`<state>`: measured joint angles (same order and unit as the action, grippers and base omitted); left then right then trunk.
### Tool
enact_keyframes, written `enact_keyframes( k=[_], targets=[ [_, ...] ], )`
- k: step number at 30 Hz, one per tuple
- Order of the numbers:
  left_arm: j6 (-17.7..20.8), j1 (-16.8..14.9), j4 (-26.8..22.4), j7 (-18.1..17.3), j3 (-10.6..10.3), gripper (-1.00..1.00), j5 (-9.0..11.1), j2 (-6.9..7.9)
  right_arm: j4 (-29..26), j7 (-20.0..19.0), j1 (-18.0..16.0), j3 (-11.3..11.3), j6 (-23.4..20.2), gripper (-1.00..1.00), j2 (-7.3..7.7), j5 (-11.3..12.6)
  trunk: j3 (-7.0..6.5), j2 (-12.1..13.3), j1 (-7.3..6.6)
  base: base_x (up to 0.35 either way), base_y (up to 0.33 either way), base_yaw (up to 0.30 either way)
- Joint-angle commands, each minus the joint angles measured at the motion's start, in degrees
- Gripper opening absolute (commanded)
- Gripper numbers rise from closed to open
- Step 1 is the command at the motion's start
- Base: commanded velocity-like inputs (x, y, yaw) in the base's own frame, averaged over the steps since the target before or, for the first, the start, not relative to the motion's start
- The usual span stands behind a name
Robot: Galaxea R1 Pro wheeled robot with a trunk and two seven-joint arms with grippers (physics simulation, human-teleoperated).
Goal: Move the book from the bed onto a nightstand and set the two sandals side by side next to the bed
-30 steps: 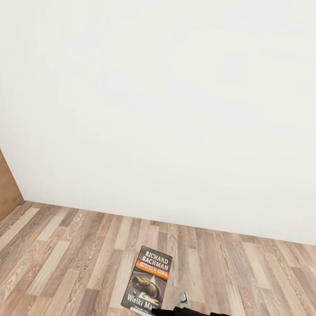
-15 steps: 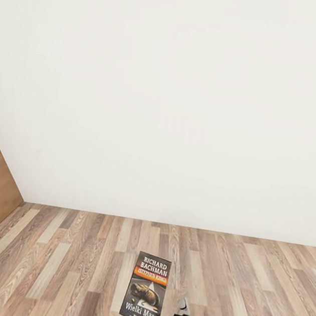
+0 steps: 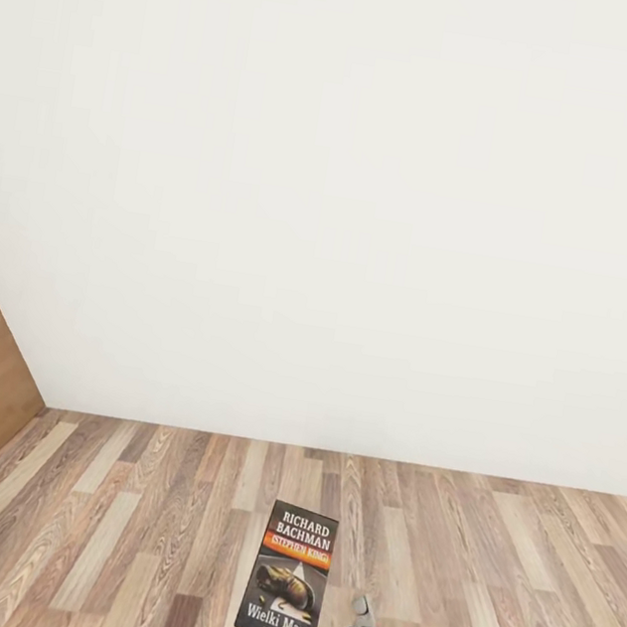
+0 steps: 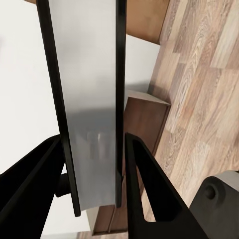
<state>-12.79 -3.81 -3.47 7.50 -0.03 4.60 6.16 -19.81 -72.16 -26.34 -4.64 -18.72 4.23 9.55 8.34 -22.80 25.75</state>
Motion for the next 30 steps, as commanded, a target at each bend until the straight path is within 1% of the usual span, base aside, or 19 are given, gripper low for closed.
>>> enact_keyframes(
  k=[1,6,12,30],
  targets=[
    [-0.2,0.0,0.0,0.0,-0.1,1.0,0.5,0.0,0.0,0.0,0.0,-0.5,-0.5,-1.0,0.05,0.6,0.11,-0.1,0.04,0.039,0.023,0.0],
    [-0.2,0.0,0.0,0.0,-0.1,1.0,0.5,0.0,0.1,-0.1,0.1,-0.5,-0.3,-1.0,-0.2,0.5,0.11,-0.1,0.04,0.023,0.014,0.0],
    [-0.2,0.0,0.0,0.0,0.0,1.0,0.5,0.0,0.2,-0.1,1.1,-0.5,0.2,-1.0,-0.58,0.4,0.11,-0.1,0.04,0.009,0.005,0.0],
    [-0.2,0.0,0.0,0.0,0.0,1.0,0.4,-0.08,0.4,-0.1,1.8,-0.4,1.4,-1.0,-0.8,0.5,0.11,-0.1,0.04,0.001,0.001,-0.003]
  ],
)
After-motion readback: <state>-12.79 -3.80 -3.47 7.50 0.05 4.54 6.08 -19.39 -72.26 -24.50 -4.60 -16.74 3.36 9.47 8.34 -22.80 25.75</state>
